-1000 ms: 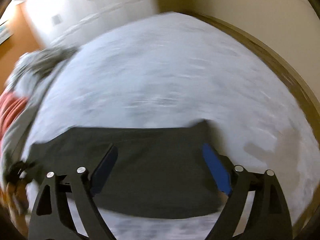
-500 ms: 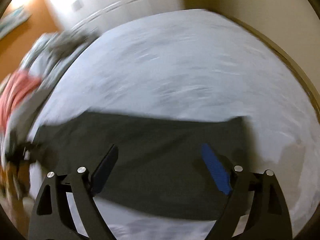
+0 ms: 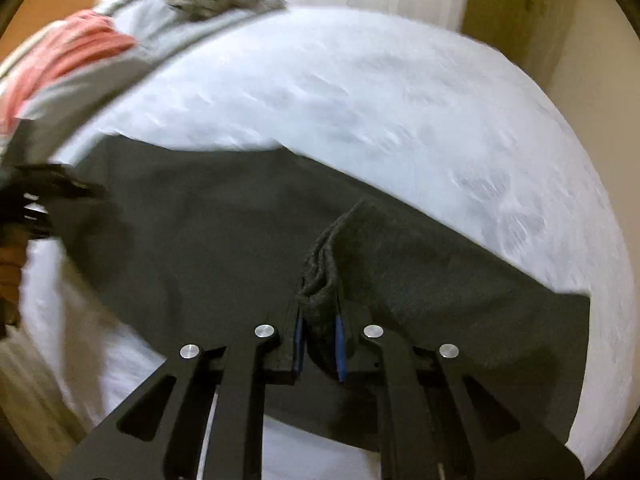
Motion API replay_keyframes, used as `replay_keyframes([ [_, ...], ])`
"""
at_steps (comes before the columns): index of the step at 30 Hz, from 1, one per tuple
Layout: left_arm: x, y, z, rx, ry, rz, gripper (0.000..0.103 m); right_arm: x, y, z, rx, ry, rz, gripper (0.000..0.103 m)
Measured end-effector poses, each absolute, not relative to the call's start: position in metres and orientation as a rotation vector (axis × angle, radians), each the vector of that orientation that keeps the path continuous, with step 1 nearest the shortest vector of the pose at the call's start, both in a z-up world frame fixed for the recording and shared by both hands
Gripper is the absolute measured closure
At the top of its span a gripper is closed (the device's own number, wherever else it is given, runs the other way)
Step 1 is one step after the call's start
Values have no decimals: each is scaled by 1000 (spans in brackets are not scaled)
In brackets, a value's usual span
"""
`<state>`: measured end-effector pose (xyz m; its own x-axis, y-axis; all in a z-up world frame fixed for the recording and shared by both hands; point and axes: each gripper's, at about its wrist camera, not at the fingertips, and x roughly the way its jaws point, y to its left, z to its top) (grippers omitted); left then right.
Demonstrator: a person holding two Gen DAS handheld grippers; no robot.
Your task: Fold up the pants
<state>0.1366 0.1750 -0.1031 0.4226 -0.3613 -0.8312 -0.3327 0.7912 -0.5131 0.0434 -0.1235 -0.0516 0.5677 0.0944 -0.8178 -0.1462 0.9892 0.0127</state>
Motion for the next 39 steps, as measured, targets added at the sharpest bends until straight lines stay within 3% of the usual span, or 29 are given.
replay_keyframes([
  [5, 136, 172, -104, -701, 1153, -1, 51, 54, -91, -99, -185, 1091, 204, 72],
  [7, 136, 171, -104, -693, 1145, -2, 51, 47, -102, -79, -154, 1055, 198, 44],
  [8, 136, 170, -103, -685, 1144, -7, 51, 41, -116, -57, -121, 997, 172, 20],
  [9, 137, 169, -103, -678, 1142, -13, 54, 37, -130, -40, -97, 948, 147, 6],
  [10, 137, 168, -103, -673, 1139, -15, 64, 34, -147, -22, -72, 899, 113, 6],
  [12, 137, 169, -102, -673, 1131, -9, 71, 30, -189, 8, -5, 833, 37, 5],
  [14, 136, 172, -103, -702, 1123, 5, 81, 26, -234, 15, 56, 799, -61, 5],
  [15, 135, 173, -102, -714, 1118, 6, 91, 22, -251, 14, 73, 791, -113, 5],
  [20, 127, 171, -81, -722, 1021, -36, 95, 22, -318, -13, 201, 926, -358, 5],
  [27, 86, 37, 35, -547, 839, -422, 94, 13, -342, 21, 357, 770, -312, 5],
  [29, 71, -34, 45, -412, 870, -593, 81, 17, -346, 18, 355, 786, -308, 5],
  [30, 63, -64, 42, -359, 885, -677, 59, 18, -345, 17, 347, 799, -311, 5],
  [31, 54, -87, 36, -326, 896, -741, 45, 18, -344, 17, 339, 811, -315, 5],
  [34, 40, -99, 21, -294, 871, -725, 35, 16, -347, 7, 334, 851, -310, 5],
  [39, 50, -31, 3, -354, 828, -567, 26, 1, -339, -3, 348, 868, -204, 5],
])
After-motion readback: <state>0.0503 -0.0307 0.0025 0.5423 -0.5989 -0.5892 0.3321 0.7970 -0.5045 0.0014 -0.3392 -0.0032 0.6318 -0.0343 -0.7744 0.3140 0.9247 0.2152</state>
